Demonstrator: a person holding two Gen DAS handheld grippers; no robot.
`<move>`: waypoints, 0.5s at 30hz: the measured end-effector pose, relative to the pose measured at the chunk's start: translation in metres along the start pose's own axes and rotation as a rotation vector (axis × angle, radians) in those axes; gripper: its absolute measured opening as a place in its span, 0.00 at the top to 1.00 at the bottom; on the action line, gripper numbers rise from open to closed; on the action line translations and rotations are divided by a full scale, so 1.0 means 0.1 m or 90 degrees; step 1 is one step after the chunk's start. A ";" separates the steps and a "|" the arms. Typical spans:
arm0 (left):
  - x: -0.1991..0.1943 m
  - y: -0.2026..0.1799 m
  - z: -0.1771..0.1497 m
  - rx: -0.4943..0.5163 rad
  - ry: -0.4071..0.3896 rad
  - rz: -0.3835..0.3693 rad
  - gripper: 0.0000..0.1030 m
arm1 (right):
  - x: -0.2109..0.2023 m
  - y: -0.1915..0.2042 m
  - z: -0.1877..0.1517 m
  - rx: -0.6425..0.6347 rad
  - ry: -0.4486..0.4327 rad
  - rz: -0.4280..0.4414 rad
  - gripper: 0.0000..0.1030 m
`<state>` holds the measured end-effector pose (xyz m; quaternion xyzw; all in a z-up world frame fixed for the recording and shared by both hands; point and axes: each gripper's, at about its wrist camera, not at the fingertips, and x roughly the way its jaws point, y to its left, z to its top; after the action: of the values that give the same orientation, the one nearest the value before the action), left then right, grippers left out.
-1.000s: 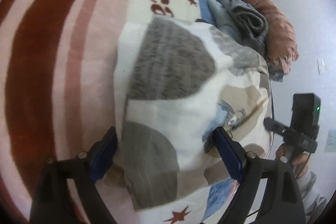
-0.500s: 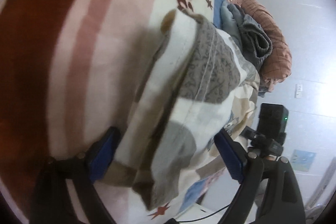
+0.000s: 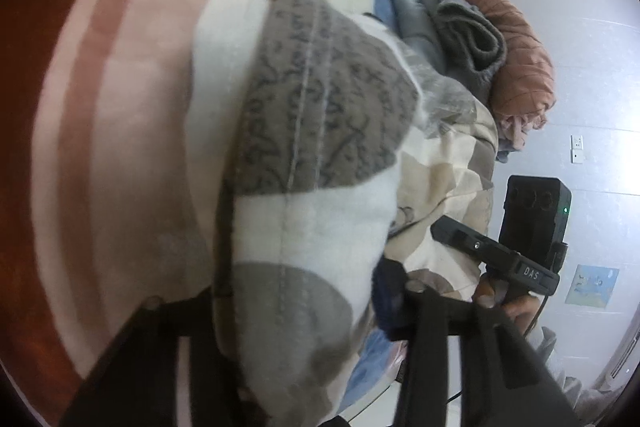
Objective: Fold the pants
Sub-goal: 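Lift the folded pants with both tools and carry them toward the clothes stack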
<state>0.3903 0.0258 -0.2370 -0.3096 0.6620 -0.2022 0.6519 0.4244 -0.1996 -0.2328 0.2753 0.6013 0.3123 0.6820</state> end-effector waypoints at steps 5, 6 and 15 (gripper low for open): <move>-0.19 -0.17 -0.10 0.032 -0.038 0.004 0.71 | -0.12 0.15 -0.04 -0.019 -0.022 0.004 0.71; -0.23 -0.20 -0.12 0.035 -0.042 0.004 0.71 | -0.14 0.18 -0.04 -0.025 -0.024 0.007 0.71; -0.99 -0.45 -0.42 0.077 -0.087 0.035 0.71 | -0.39 0.67 -0.10 -0.068 -0.045 0.052 0.71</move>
<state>0.3514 0.0539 -0.1311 -0.2641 0.6107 -0.2023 0.7185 0.4054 -0.1851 -0.1586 0.2736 0.5477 0.3617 0.7031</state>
